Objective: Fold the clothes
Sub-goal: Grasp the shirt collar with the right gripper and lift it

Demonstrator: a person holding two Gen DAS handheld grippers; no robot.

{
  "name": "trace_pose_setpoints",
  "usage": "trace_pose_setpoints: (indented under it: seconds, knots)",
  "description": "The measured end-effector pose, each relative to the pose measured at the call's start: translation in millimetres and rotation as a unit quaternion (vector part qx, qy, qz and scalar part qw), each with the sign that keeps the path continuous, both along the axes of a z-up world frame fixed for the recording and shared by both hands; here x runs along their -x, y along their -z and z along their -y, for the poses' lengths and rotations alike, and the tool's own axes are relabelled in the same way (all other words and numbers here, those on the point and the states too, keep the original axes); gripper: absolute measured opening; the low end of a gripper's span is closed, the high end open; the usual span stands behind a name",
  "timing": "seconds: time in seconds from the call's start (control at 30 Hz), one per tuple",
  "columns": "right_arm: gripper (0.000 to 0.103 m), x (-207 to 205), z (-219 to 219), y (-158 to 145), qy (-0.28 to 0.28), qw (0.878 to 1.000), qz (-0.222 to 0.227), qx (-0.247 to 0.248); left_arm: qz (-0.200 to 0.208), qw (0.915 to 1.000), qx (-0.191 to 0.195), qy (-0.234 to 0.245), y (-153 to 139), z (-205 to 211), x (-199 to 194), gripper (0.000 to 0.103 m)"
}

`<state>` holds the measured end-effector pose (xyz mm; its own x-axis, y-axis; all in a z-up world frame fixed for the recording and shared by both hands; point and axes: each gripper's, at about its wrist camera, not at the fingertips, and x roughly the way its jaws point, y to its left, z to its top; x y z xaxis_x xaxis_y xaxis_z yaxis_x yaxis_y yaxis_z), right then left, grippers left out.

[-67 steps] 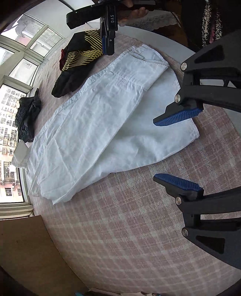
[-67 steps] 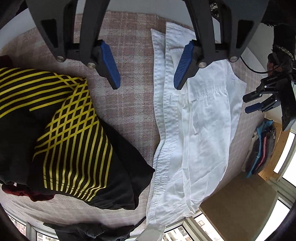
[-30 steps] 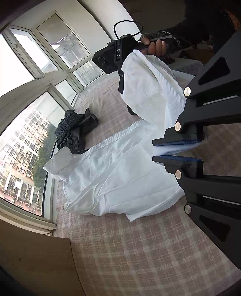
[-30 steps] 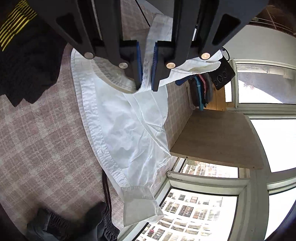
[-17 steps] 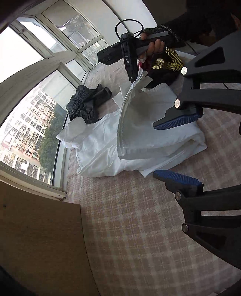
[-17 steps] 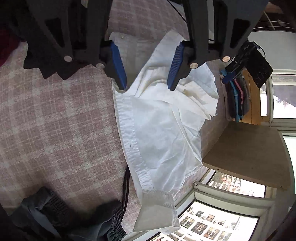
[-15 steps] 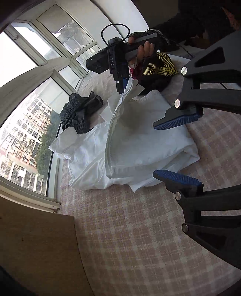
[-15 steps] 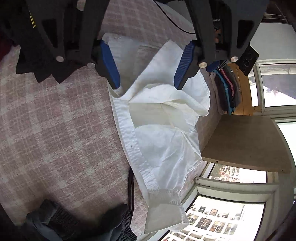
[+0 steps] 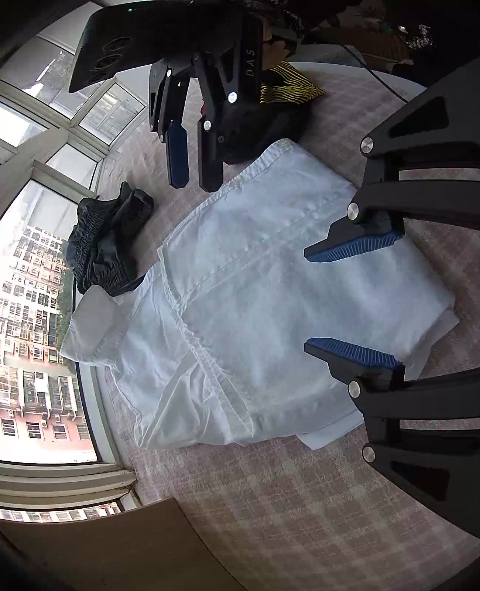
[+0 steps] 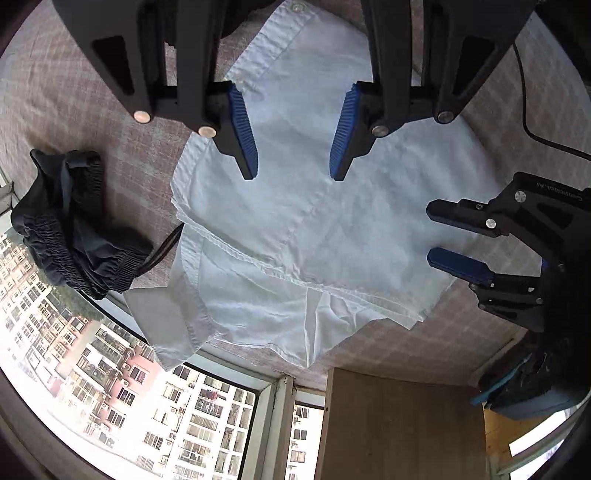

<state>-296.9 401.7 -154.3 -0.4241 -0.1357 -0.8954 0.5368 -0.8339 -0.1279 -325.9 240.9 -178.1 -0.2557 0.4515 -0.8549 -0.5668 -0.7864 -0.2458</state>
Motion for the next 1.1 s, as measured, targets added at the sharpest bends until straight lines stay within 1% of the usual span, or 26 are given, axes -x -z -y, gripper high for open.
trace_pose_setpoints:
  seconds: [0.07, 0.1, 0.13, 0.2, 0.27, 0.3, 0.33, 0.37, 0.4, 0.47, 0.57, 0.67, 0.77, 0.83, 0.93, 1.0, 1.07, 1.1]
  knots:
    - [0.04, 5, -11, 24, 0.028, 0.999, 0.031, -0.004, 0.001, 0.9998, 0.022, -0.004, 12, 2, 5, 0.04]
    - [0.04, 7, -20, 28, 0.039, 0.998, 0.046, 0.011, 0.005, 0.9997, 0.024, -0.009, 20, 7, 8, 0.04]
    - [0.039, 9, -31, 29, 0.048, 0.996, 0.06, 0.034, 0.011, 0.9996, 0.021, -0.014, 27, 12, 10, 0.038]
    - [0.039, 16, -47, 20, 0.056, 0.993, 0.086, 0.052, 0.022, 0.9995, -0.003, -0.022, 33, 22, 12, 0.036]
    - [0.04, 34, -69, -4, 0.082, 0.99, 0.067, 0.093, 0.037, 0.9989, -0.016, -0.026, 27, 26, 17, 0.036]
    - [0.042, 49, -79, -16, 0.101, 0.988, 0.048, 0.107, 0.037, 0.9988, -0.017, -0.027, 19, 27, 23, 0.036]
    - [0.045, 65, -90, -27, 0.123, 0.985, 0.026, 0.117, 0.024, 0.9993, -0.015, -0.026, 9, 27, 31, 0.038]
    - [0.055, 84, -94, -33, 0.133, 0.984, 0.009, 0.116, 0.011, 0.9995, -0.012, -0.026, -2, 27, 39, 0.039]
    - [0.061, 104, -95, -39, 0.138, 0.984, -0.007, 0.112, -0.001, 0.9996, -0.01, -0.026, -12, 26, 47, 0.044]
    - [0.061, 143, -96, -49, 0.148, 0.983, -0.038, 0.103, -0.013, 0.9995, -0.006, -0.029, -24, 24, 70, 0.046]
    - [0.061, 201, -82, -47, 0.131, 0.987, -0.032, 0.09, -0.019, 0.9992, -0.004, -0.036, -35, 20, 107, 0.045]
    - [0.061, 241, -68, -37, 0.105, 0.991, -0.012, 0.078, -0.011, 0.9995, -0.008, -0.028, -35, 11, 121, 0.045]
    - [0.061, 274, -56, -24, 0.08, 0.995, 0.001, 0.059, -0.003, 0.9998, -0.012, -0.013, -31, 3, 117, 0.045]
    - [0.061, 291, -56, -10, 0.079, 0.995, 0.023, 0.064, 0.001, 0.9999, -0.009, -0.009, -30, 3, 112, 0.045]
    - [0.061, 301, -56, 8, 0.071, 0.994, 0.048, 0.063, 0.008, 0.9999, -0.01, -0.004, -33, 6, 98, 0.045]
    - [0.061, 302, -55, 18, 0.058, 0.995, 0.055, 0.063, 0.01, 0.9999, -0.013, -0.001, -37, 9, 83, 0.045]
    - [0.062, 301, -56, 26, 0.058, 0.994, 0.057, 0.072, 0.022, 0.9992, -0.031, 0.006, -41, 12, 64, 0.045]
    - [0.06, 299, -57, 26, 0.059, 0.994, 0.052, 0.08, 0.031, 0.9985, -0.044, 0.009, -43, 14, 55, 0.045]
